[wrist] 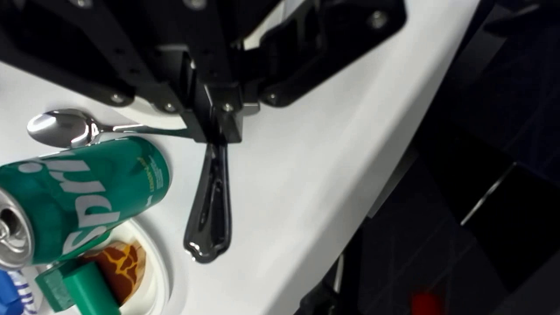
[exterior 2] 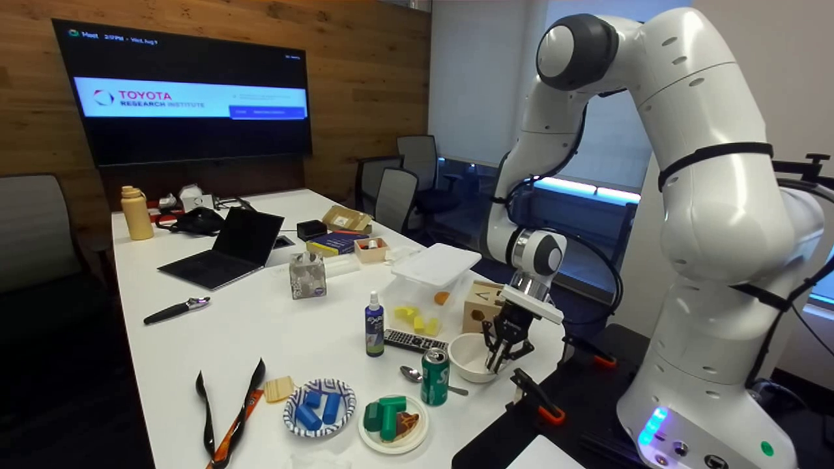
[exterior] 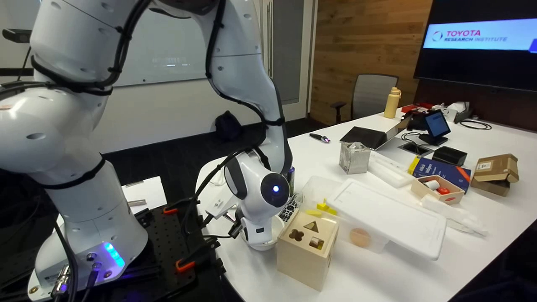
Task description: Move the fork around in the bowl, and then place it back on the table
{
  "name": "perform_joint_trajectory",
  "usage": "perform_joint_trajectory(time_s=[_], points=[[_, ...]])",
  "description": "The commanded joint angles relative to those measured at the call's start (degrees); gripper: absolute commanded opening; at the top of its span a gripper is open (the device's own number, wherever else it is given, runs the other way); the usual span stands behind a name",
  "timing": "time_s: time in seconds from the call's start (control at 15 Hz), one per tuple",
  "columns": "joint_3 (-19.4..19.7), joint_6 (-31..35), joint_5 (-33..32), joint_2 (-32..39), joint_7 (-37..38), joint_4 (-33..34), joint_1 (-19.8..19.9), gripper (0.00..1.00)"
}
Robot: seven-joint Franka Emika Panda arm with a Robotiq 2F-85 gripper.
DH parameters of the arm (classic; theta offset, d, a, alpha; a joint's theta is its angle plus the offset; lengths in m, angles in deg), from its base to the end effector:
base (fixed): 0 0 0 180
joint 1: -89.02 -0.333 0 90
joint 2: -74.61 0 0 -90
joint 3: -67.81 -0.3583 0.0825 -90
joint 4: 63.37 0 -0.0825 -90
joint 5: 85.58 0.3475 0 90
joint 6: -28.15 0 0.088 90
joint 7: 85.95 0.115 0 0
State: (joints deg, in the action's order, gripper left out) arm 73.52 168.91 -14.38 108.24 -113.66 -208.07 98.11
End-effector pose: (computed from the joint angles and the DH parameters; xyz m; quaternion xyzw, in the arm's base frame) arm 0.3504 -0.0953 0.0969 -0.8364 0.4546 0.1650 0.2581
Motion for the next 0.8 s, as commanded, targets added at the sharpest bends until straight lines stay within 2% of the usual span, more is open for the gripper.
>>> perform_joint_trajectory(time_s=[0.0,0.33,0.73], points=[[-1.04,5.08,1.16,-2.09,-0.48,-0.71,-2.15,0.03],[-4.16,2.94,-0.89,-7.57,0.62,-2.86,-4.0,0.03],[-7.84,2.77,-8.24,-19.52,10.04,-8.75,-10.72,0.03]])
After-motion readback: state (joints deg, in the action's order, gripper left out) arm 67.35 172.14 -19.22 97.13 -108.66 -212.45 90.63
